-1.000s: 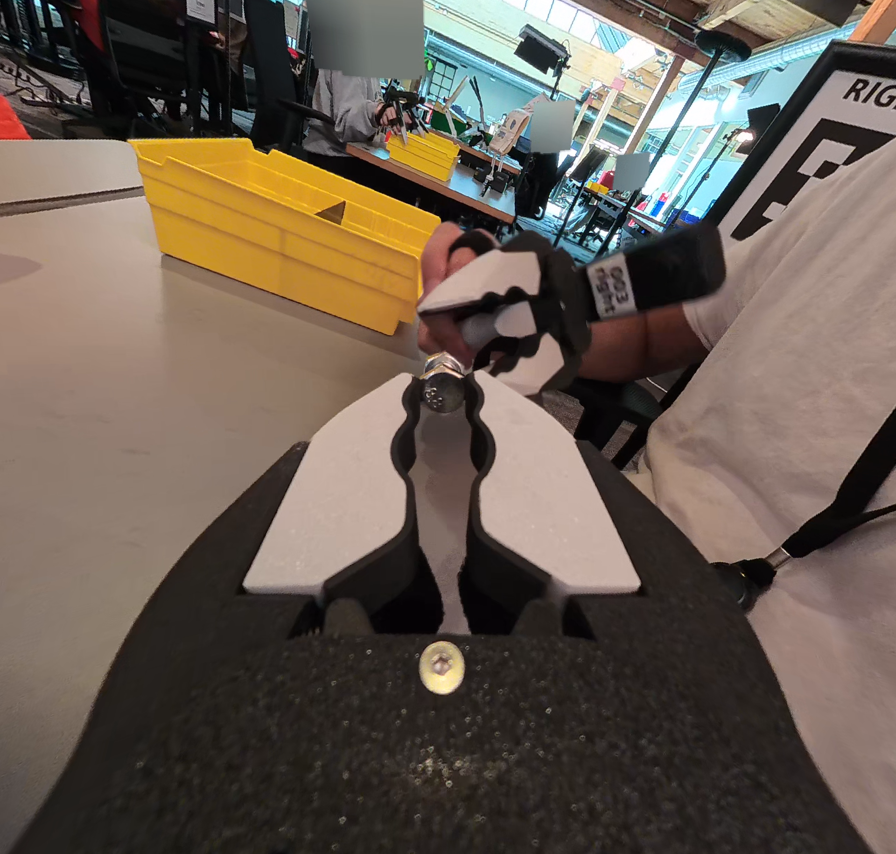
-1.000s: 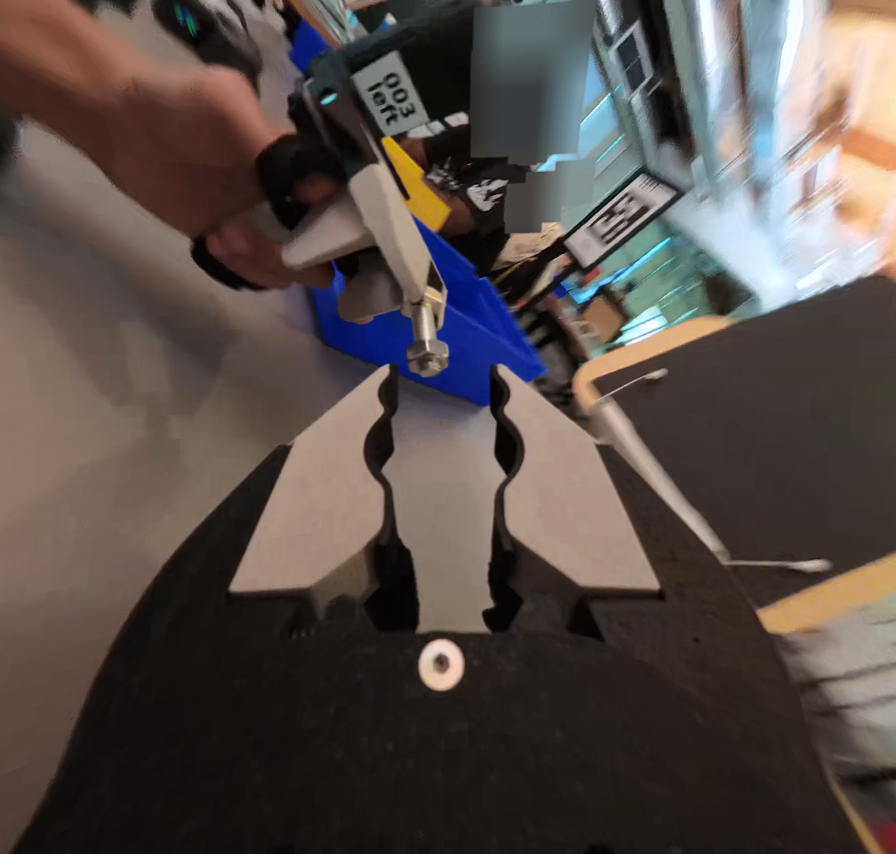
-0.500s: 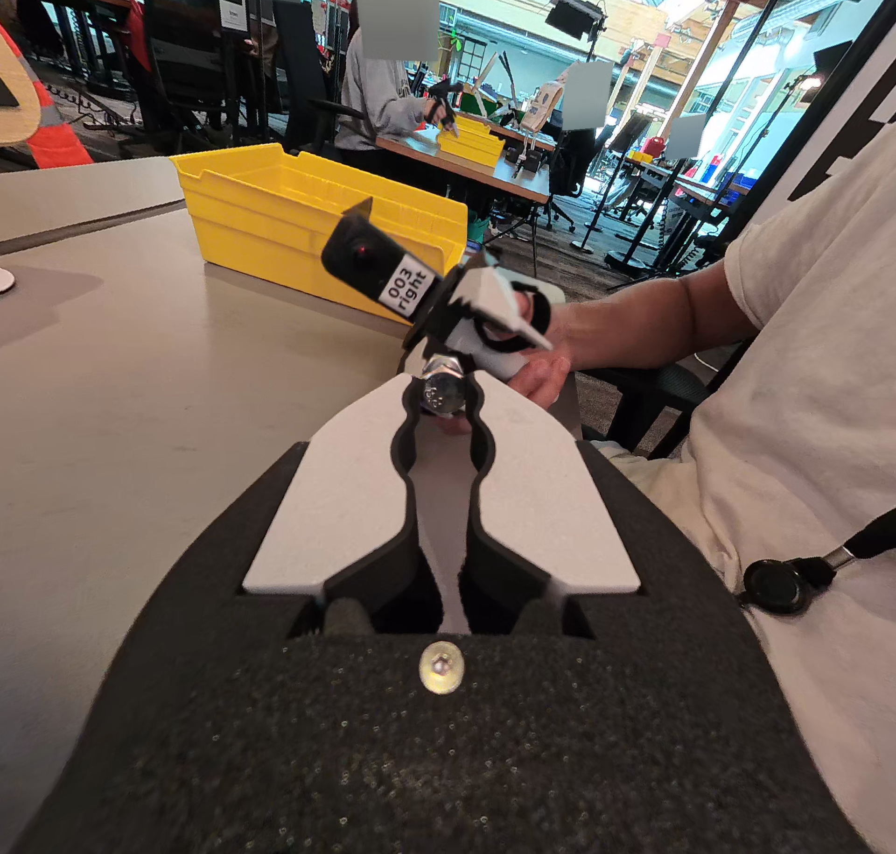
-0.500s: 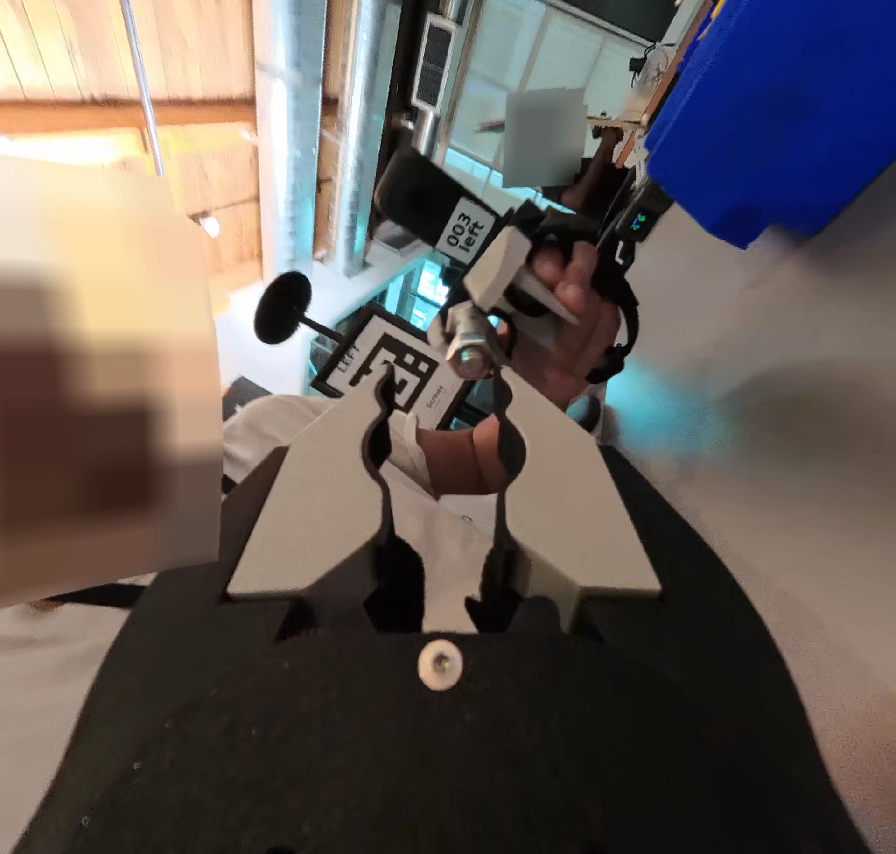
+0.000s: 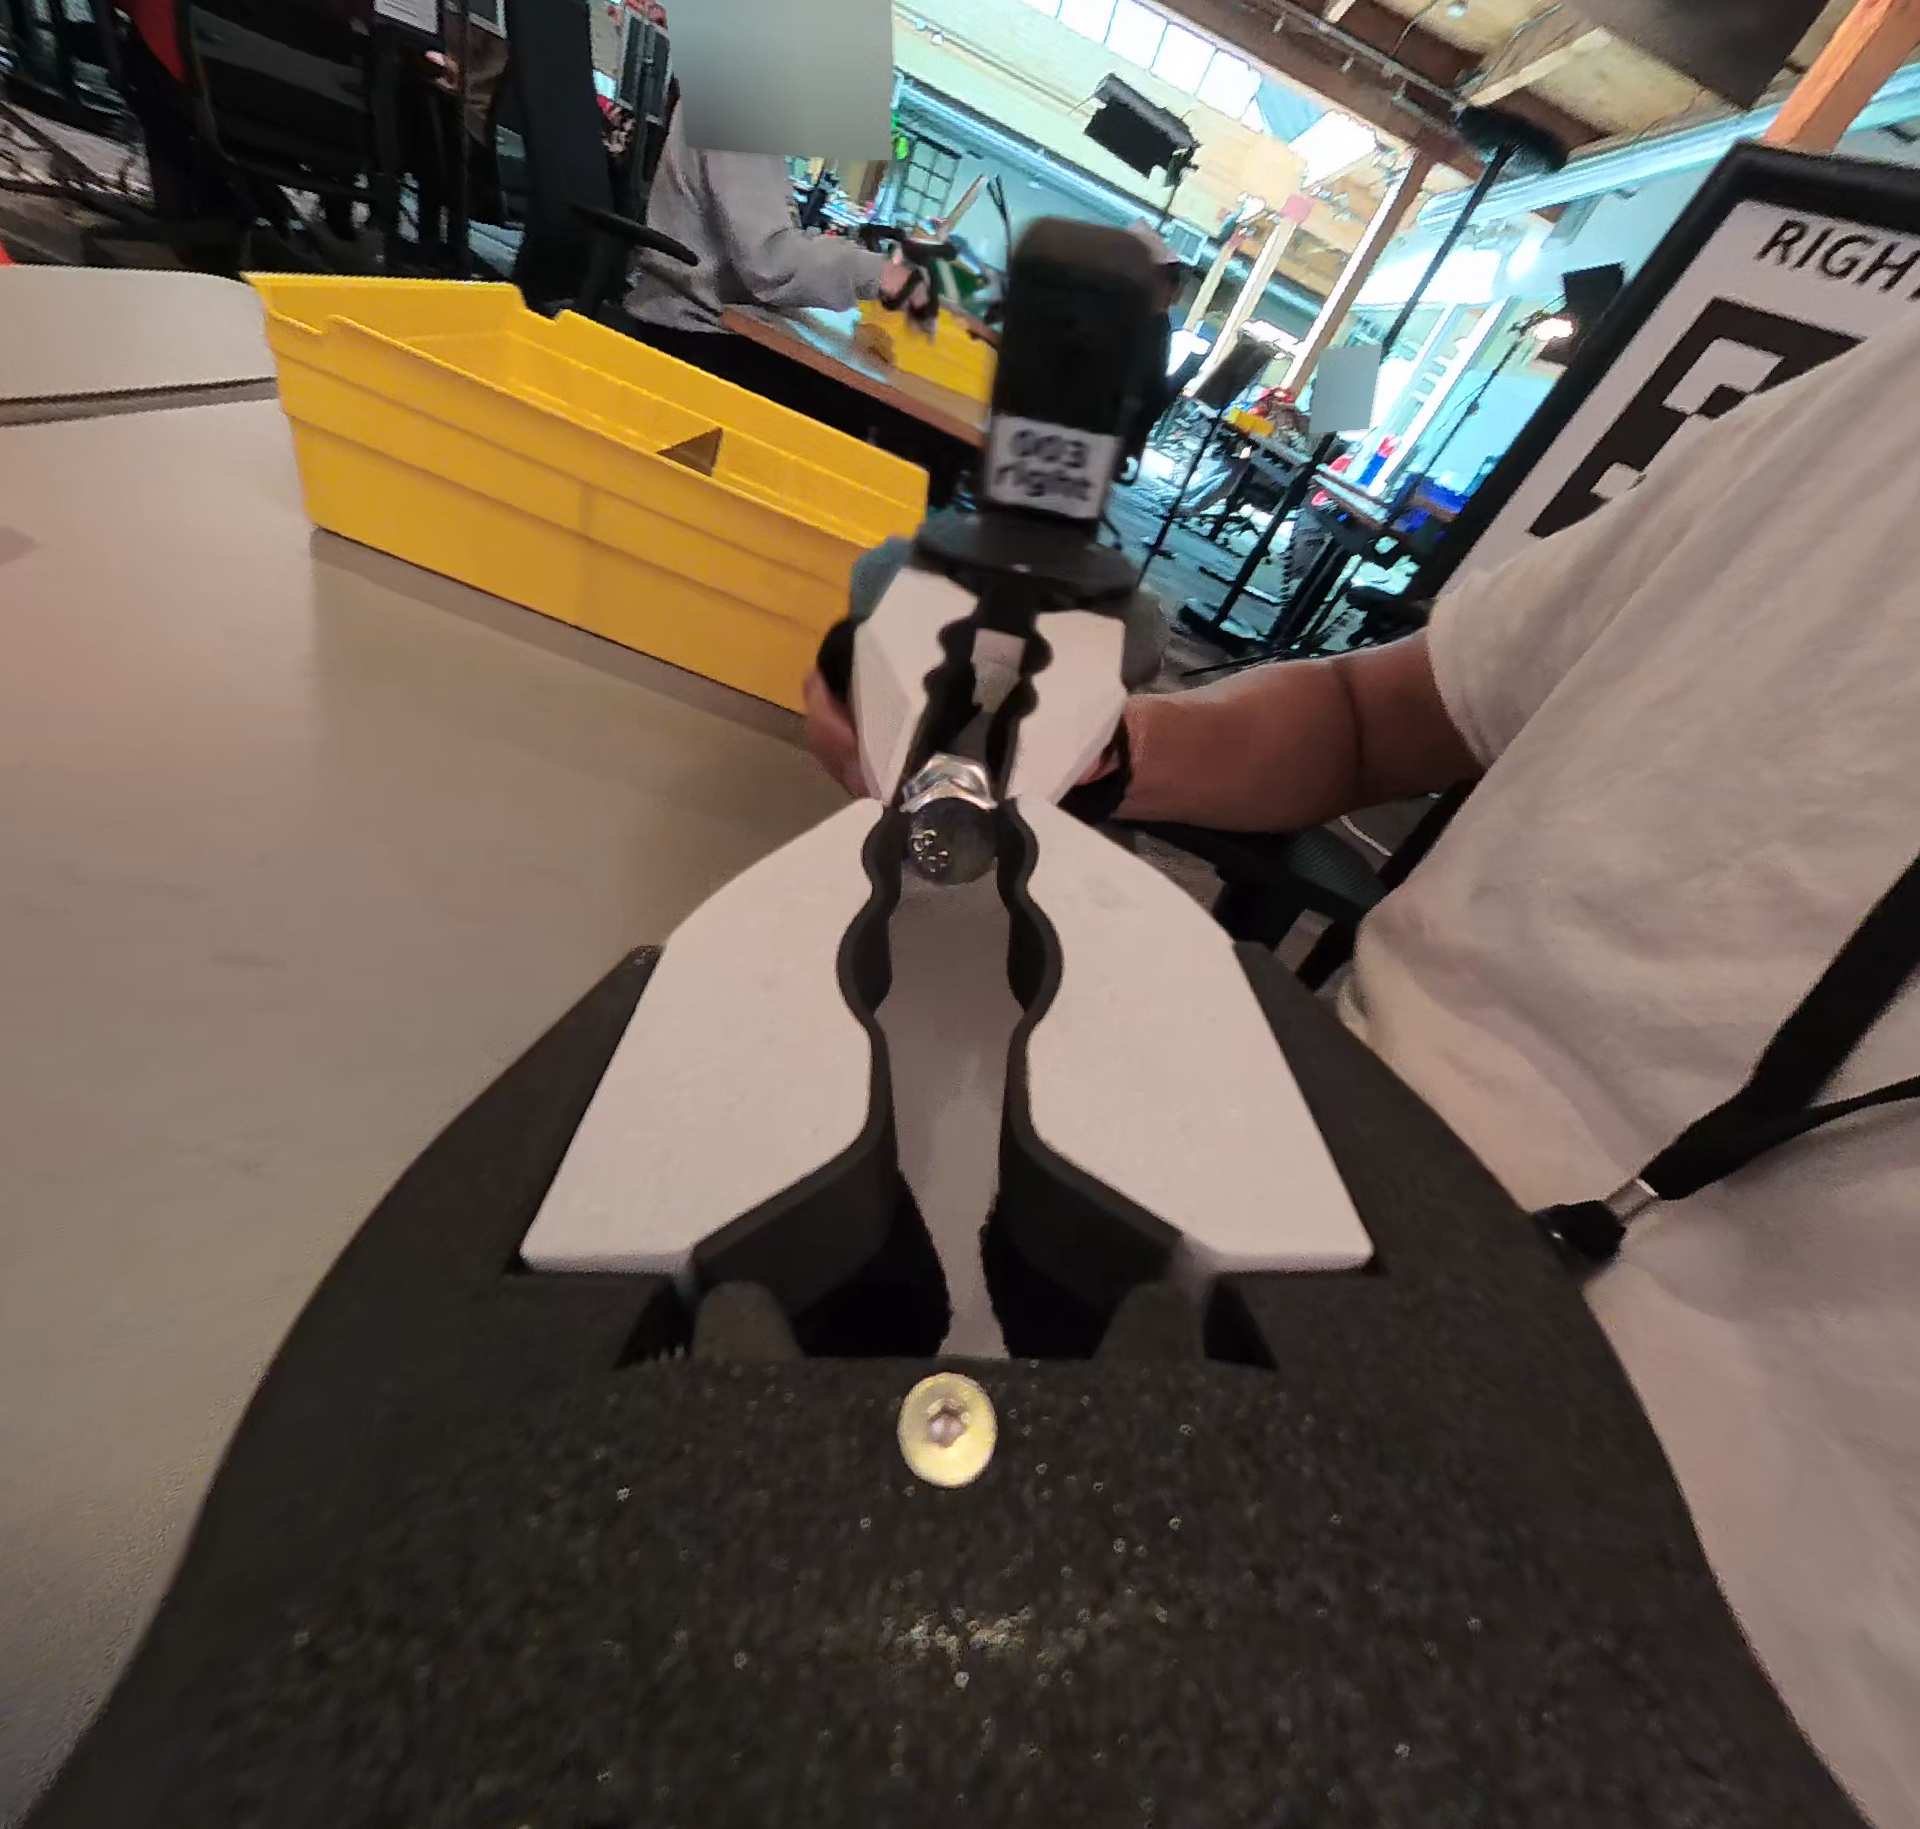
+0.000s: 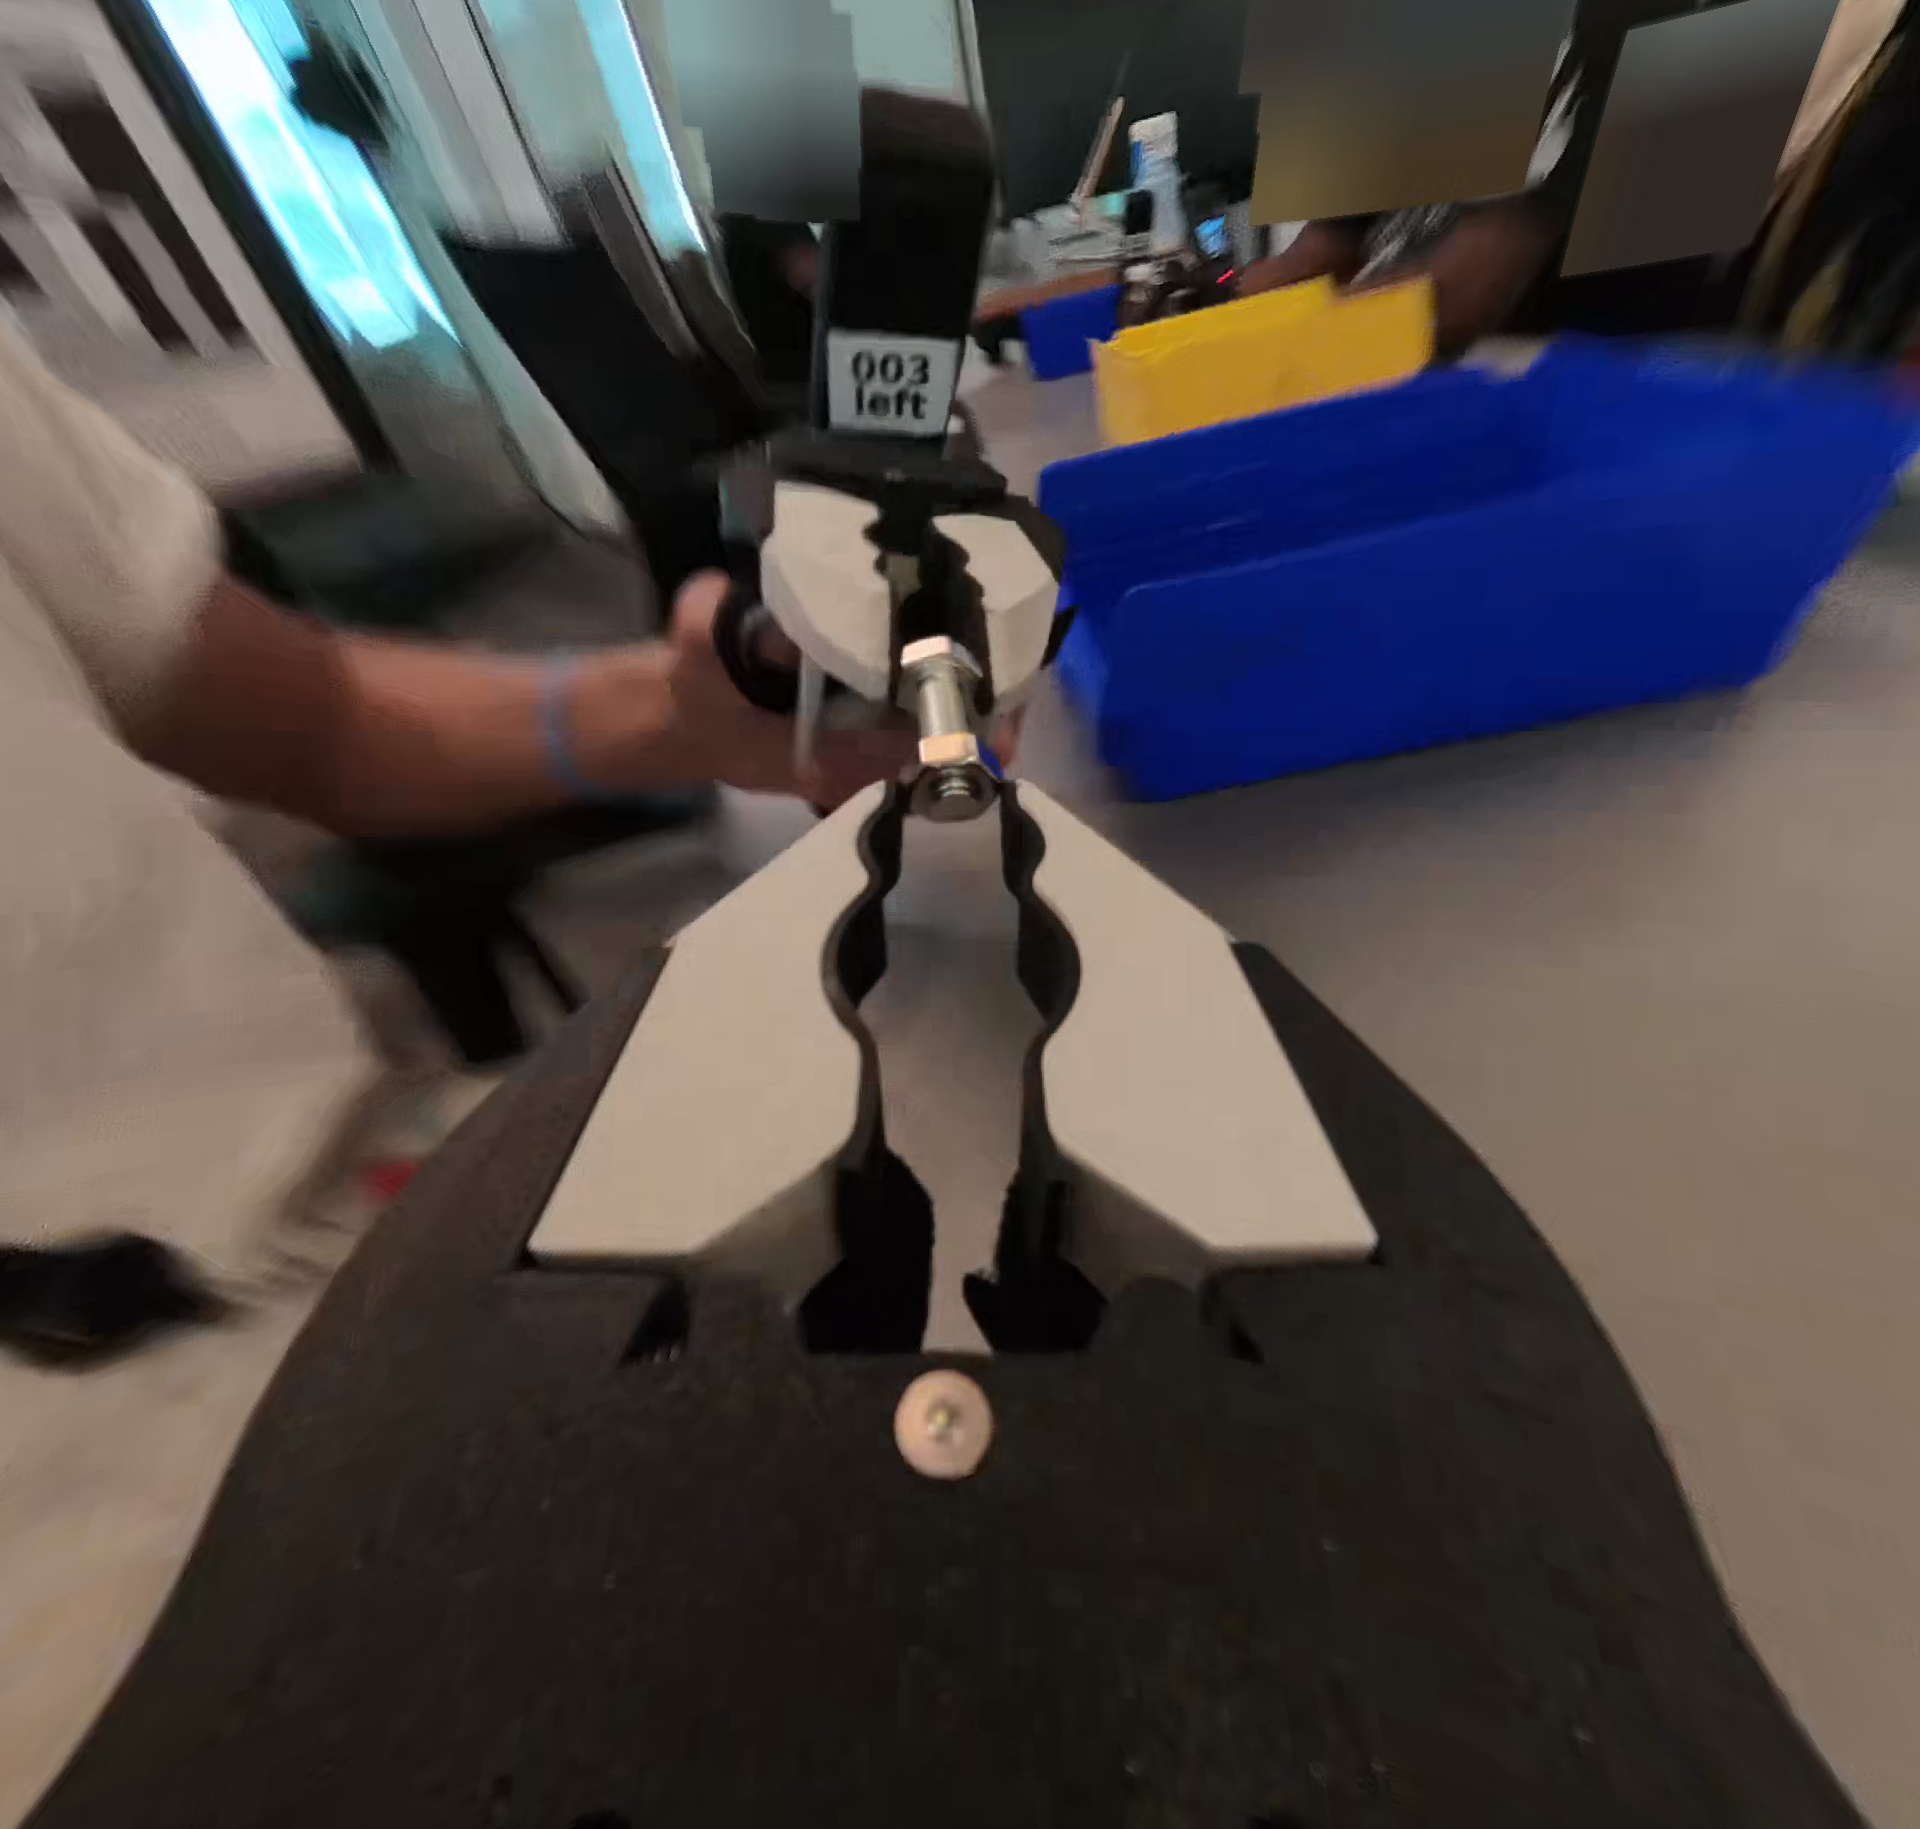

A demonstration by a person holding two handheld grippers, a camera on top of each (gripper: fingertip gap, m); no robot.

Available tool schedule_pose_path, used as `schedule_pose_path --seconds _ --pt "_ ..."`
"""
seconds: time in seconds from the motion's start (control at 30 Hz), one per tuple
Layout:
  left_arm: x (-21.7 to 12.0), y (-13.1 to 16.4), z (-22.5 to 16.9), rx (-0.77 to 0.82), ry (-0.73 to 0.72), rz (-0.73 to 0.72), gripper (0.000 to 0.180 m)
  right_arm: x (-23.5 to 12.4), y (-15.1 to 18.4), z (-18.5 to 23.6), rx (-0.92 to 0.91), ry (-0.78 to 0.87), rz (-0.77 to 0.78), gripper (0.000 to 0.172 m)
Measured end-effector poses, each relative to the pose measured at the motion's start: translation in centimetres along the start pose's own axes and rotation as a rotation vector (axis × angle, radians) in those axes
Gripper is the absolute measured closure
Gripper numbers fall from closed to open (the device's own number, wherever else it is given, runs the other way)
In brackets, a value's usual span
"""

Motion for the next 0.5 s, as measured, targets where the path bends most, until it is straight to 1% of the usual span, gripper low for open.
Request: schedule_pose_path --seconds 0.07,0.13,0.23,0.27,0.3,0.33,0.37,0.4,0.47,0.5 --pt "0.3 0.1 -0.1 -0.028 0.030 -0.001 0.163 -0.3 -0.4 1.5 -0.446 0.069 0.042 0.154" --pt "0.6 0.3 -0.2 -0.045 0.043 -0.003 0.163 -0.5 0.0 2.8 -0.831 0.158 0.075 0.154" --pt "0.7 0.4 -0.2 -0.067 0.055 -0.003 0.163 -0.2 1.1 4.0 -1.301 0.296 0.125 0.153" --pt "0.6 0.4 -0.1 -0.067 0.053 -0.005 0.163 -0.1 1.4 4.2 -1.426 0.331 0.133 0.153" --pt "0.6 0.4 -0.1 -0.063 0.048 -0.005 0.163 0.1 1.7 4.2 -1.510 0.358 0.135 0.153" --pt "0.5 0.3 -0.1 -0.056 0.038 -0.006 0.163 0.2 2.0 4.0 -1.544 0.383 0.135 0.153" --pt "0.4 0.3 0.0 -0.049 0.028 -0.009 0.164 0.2 2.1 3.7 -1.532 0.405 0.153 0.153" --pt "0.3 0.2 0.1 -0.043 0.017 -0.012 0.163 0.2 2.1 3.4 -1.483 0.416 0.154 0.151" --pt "-0.1 -0.1 0.3 -0.020 -0.030 -0.028 0.163 -0.1 1.6 2.9 -1.319 0.405 0.138 0.143" --pt "-0.4 -0.2 0.5 -0.006 -0.051 -0.033 0.163 -0.3 1.3 2.5 -1.198 0.409 0.127 0.140"
Point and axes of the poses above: each gripper's, where its closed fingertips meet, x out along the fingers, y out of its underside, z = x × y across the jaws, the point moved 9 cm from there along -x, back along the fingers, and after that the axes turned 10 degrees about -z, right-handed, at the moved point
